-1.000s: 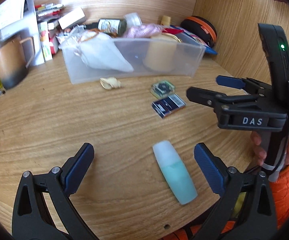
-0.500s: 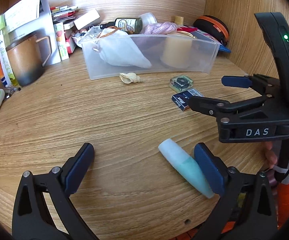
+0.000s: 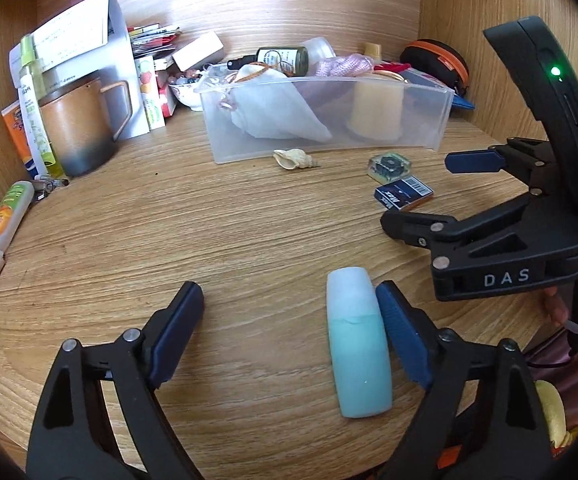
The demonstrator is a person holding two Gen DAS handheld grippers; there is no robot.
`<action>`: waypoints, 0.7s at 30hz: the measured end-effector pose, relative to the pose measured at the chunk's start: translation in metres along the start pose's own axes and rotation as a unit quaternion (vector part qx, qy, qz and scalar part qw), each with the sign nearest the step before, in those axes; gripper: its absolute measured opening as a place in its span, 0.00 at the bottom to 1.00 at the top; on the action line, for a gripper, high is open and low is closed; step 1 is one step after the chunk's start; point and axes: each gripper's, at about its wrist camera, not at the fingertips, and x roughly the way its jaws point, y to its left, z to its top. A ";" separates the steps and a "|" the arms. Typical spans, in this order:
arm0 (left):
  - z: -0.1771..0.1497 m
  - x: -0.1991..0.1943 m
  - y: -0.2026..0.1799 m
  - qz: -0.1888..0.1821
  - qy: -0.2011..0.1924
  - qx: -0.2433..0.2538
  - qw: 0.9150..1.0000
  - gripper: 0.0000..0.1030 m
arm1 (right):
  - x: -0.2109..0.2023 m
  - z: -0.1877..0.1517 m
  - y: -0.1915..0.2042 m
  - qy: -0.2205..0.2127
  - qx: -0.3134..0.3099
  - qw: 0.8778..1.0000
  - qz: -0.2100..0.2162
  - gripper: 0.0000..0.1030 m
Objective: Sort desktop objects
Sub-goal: 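Move left gripper toward the light blue tube lying on the desk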
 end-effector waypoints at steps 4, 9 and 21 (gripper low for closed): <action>-0.001 -0.003 -0.004 -0.009 -0.005 0.014 1.000 0.72 | 0.000 0.001 -0.001 0.000 0.002 1.000 0.013 0.90; -0.001 -0.004 -0.009 -0.012 -0.007 0.017 1.000 0.62 | 0.001 0.000 -0.004 0.000 0.014 0.999 0.031 0.80; -0.004 -0.010 -0.015 -0.015 -0.006 0.019 1.000 0.41 | -0.004 -0.004 0.002 -0.015 0.002 0.999 0.052 0.55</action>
